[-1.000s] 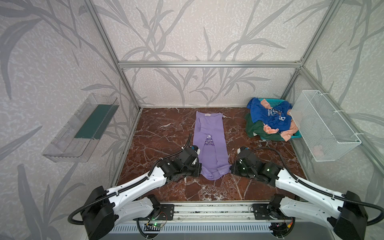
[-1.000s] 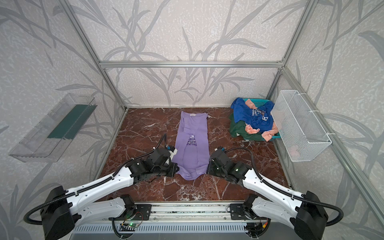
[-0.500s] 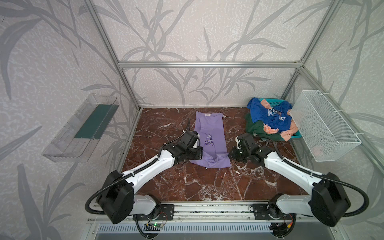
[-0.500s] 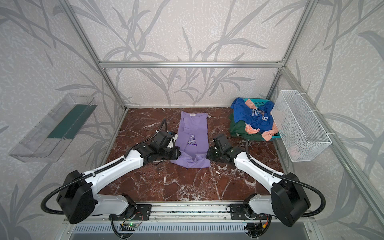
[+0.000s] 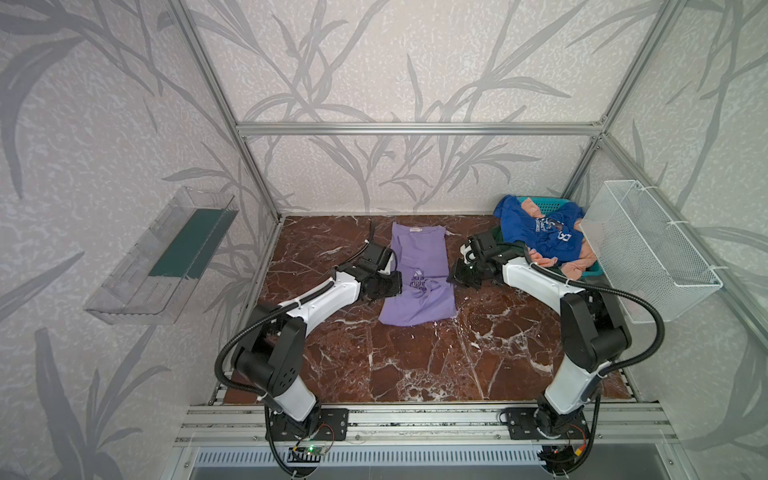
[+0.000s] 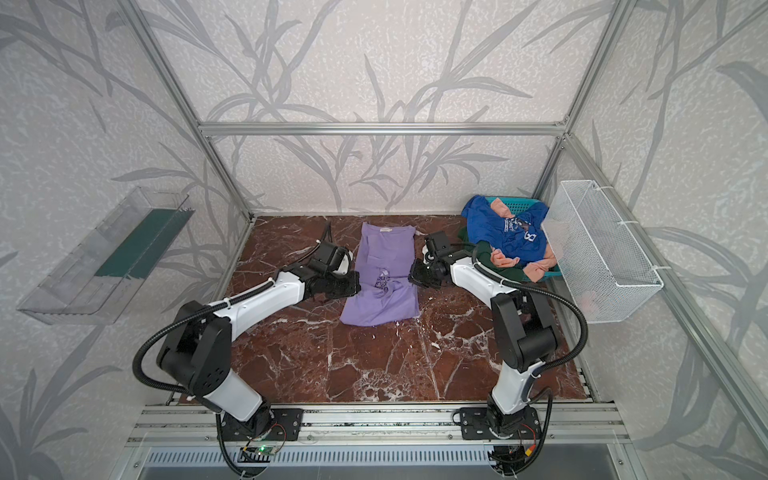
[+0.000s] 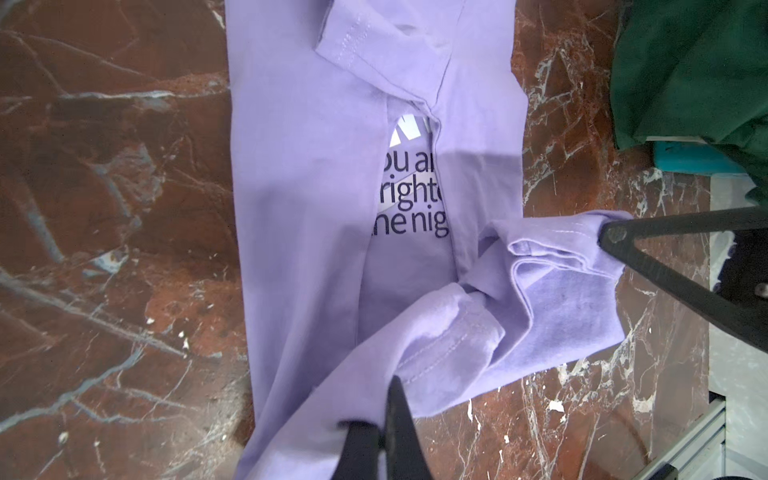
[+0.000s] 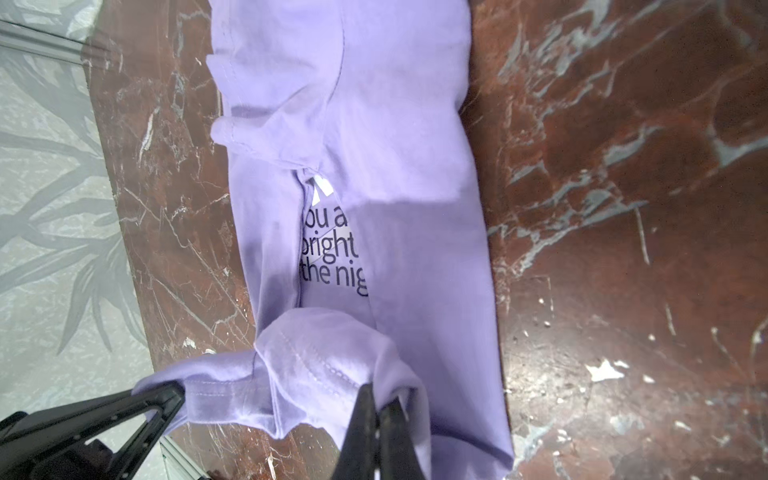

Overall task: Fold and stack the t-shirts
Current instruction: 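Lift the near hem with both grippers and fold it toward the collar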

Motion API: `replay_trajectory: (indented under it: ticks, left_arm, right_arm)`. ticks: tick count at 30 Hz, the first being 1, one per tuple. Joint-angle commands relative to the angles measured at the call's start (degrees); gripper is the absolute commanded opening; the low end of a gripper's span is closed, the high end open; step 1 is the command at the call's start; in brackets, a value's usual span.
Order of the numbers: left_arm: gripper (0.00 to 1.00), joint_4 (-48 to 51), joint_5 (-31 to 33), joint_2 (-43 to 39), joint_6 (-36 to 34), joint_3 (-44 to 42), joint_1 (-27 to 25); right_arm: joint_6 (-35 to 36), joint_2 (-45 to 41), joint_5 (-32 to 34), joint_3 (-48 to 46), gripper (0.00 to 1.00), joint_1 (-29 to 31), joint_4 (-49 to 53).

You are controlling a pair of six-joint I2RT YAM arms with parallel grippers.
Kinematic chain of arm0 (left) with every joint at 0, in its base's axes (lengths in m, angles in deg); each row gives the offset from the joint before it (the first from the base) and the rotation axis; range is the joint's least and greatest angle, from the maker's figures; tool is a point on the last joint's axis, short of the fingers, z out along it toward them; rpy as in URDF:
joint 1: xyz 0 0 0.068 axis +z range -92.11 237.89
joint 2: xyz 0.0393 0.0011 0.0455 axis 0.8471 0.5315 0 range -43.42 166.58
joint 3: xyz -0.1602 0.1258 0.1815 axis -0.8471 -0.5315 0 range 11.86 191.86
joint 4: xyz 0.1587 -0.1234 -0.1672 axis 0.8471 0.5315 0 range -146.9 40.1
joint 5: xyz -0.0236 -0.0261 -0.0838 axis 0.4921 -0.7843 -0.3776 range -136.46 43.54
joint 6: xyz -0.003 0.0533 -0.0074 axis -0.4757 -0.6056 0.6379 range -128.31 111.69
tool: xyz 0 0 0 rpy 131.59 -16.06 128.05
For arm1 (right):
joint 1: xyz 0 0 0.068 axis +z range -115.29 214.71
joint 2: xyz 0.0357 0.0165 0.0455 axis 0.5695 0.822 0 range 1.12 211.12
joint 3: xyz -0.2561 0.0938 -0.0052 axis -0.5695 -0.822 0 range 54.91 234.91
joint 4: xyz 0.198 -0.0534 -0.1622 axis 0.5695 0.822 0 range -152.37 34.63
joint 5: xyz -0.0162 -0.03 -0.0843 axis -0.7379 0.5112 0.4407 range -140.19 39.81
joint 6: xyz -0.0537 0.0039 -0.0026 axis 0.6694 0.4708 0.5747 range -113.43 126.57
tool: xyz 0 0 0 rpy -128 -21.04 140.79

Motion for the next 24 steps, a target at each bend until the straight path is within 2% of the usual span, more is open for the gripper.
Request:
replay_trajectory:
  ticks: [1, 7, 15, 16, 17, 18, 20, 21, 22, 24]
  left_arm:
    - [0.00, -0.9, -2.4, 3.4, 0.2, 3.9, 1.5]
    - [0.00, -1.7, -4.1, 8.7, 0.2, 8.5, 3.6]
    - [0.00, -4.2, -6.3, 12.4, 1.0, 10.5, 5.0]
    - [0.08, -4.7, -6.5, 12.8, 0.9, 10.7, 5.3]
    - [0.24, -4.9, -6.7, 13.0, 0.9, 10.9, 5.6]
    - [0.43, -5.4, -6.7, 13.1, 1.0, 11.1, 5.8]
    - [0.68, -6.5, -6.2, 12.3, 0.6, 10.7, 6.2]
    - [0.80, -7.2, -5.5, 11.3, 0.2, 10.2, 6.3]
    - [0.86, -7.6, -4.4, 10.1, -0.4, 9.7, 6.4]
    - [0.90, -7.7, -1.0, 7.4, -1.2, 8.3, 6.3]
  right_arm:
    - [2.0, 3.5, -2.2, 3.8, 0.00, -1.4, 3.1]
    - [2.6, 7.9, -1.4, 8.8, 0.00, -2.9, 4.9]
    - [2.6, 11.1, -1.3, 11.6, 0.00, -4.1, 5.9]
    - [2.5, 11.3, -1.3, 11.7, 0.00, -4.2, 6.1]
    - [2.7, 11.5, -1.2, 11.8, 0.00, -4.3, 6.2]
    - [4.1, 11.6, -1.5, 11.9, 0.10, -4.4, 6.2]
    - [4.6, 11.7, -2.7, 12.3, 0.47, -4.8, 6.0]
    - [4.5, 11.5, -3.7, 12.2, 0.60, -5.3, 5.9]
    - [4.4, 10.9, -4.1, 12.0, 0.72, -5.6, 5.7]
    - [4.6, 8.9, -3.6, 10.9, 0.89, -6.0, 4.9]
